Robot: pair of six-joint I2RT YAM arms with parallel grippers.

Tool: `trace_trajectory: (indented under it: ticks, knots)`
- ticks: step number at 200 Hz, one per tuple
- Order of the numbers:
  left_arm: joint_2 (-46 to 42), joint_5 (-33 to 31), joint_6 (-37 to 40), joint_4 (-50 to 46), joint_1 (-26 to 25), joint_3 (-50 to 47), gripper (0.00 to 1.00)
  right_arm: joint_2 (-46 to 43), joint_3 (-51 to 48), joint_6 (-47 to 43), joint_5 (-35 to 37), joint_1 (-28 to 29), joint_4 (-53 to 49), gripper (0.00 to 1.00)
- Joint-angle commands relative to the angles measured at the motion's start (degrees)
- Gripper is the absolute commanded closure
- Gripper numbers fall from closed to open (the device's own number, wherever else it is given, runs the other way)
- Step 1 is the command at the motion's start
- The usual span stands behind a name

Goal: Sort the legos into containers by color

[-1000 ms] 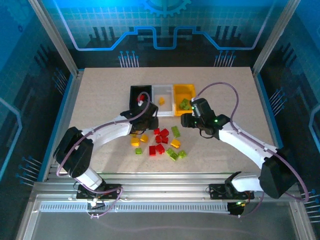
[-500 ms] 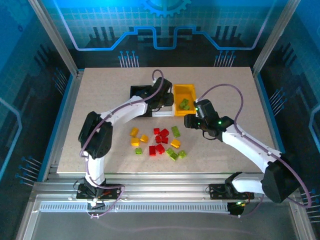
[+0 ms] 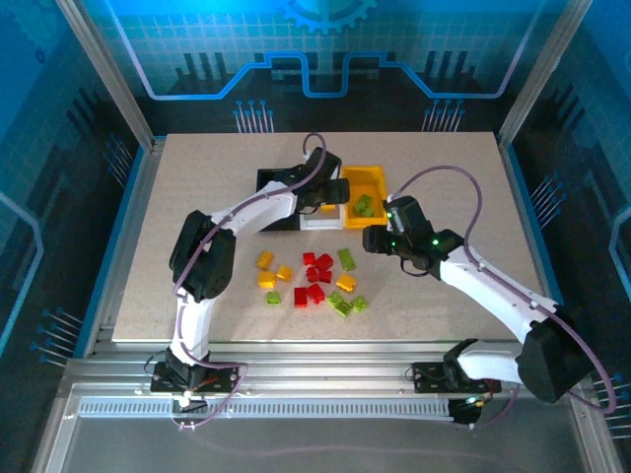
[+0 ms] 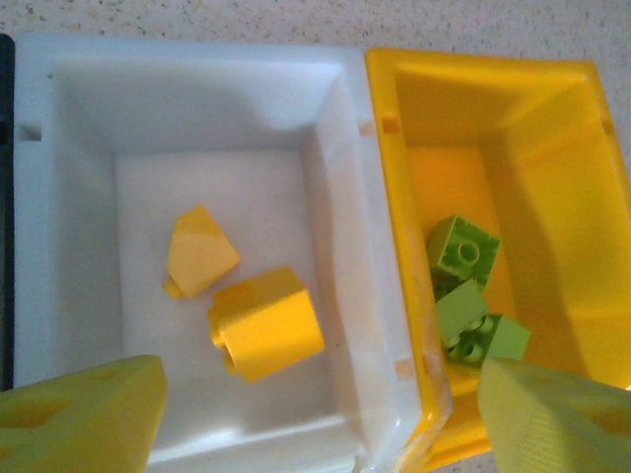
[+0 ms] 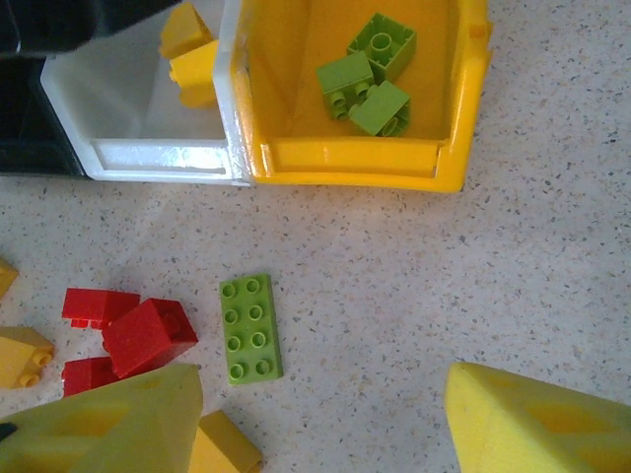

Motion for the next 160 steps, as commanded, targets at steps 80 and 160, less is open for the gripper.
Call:
trace_trajectory:
  ticks: [80, 160]
  knots:
    - [-21.8, 5.7, -6.3, 2.2, -6.5, -30.3, 0.14, -1.8, -1.9, 0.9, -1.5, 0.1, -1.1, 0.33]
    - [-16.5, 4.9, -7.7, 3.8, -6.3, -32.4, 0.41, -3.4, -3.3, 0.9, -1.5, 0.1, -0.7, 0.34]
